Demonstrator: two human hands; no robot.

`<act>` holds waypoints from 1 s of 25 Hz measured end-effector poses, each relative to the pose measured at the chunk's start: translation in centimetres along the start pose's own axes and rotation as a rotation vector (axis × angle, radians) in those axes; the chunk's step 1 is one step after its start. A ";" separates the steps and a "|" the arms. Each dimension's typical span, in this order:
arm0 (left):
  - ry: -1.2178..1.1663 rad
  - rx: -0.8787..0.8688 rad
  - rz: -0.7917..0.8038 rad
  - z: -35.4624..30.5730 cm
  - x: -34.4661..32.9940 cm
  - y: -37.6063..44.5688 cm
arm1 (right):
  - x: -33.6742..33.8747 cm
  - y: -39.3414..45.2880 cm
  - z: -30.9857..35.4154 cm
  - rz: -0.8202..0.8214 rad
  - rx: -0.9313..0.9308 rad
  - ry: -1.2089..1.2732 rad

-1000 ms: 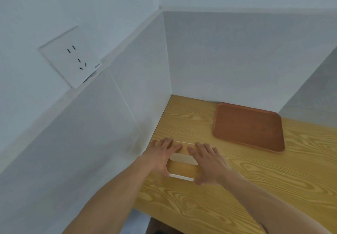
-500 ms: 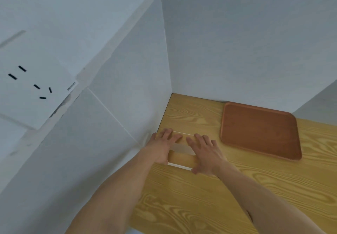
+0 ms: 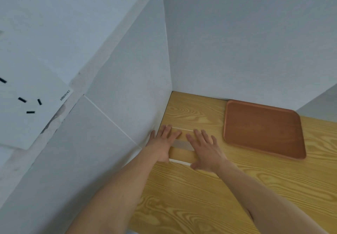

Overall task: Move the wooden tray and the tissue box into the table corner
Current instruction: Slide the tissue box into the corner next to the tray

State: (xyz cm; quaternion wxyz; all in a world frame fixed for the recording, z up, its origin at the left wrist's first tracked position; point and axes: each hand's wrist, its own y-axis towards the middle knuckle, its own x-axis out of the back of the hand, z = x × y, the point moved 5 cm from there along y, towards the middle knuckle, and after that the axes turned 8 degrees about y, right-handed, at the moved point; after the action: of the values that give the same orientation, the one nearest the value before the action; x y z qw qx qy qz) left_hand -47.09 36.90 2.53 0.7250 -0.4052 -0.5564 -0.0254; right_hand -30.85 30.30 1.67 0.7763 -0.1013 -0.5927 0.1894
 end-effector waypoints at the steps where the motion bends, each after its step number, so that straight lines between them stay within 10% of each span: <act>1: -0.014 0.015 -0.005 -0.1 -0.5 -0.3 | -0.2 -0.5 0.1 -0.015 0.008 0.001; 10: -0.115 0.028 -0.315 -3.9 -8.0 -6.7 | -5.7 -9.3 0.8 -0.200 0.054 0.005; 25: -0.082 0.179 -0.273 -3.3 -3.9 -3.3 | -2.1 -3.8 -0.4 -0.148 -0.029 0.022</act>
State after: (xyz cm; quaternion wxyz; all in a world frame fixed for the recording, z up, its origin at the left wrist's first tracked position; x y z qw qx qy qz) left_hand -47.57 31.06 0.97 0.7248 -0.2604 -0.6353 -0.0574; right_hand -30.29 26.06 1.16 0.7930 -0.0706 -0.5928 0.1219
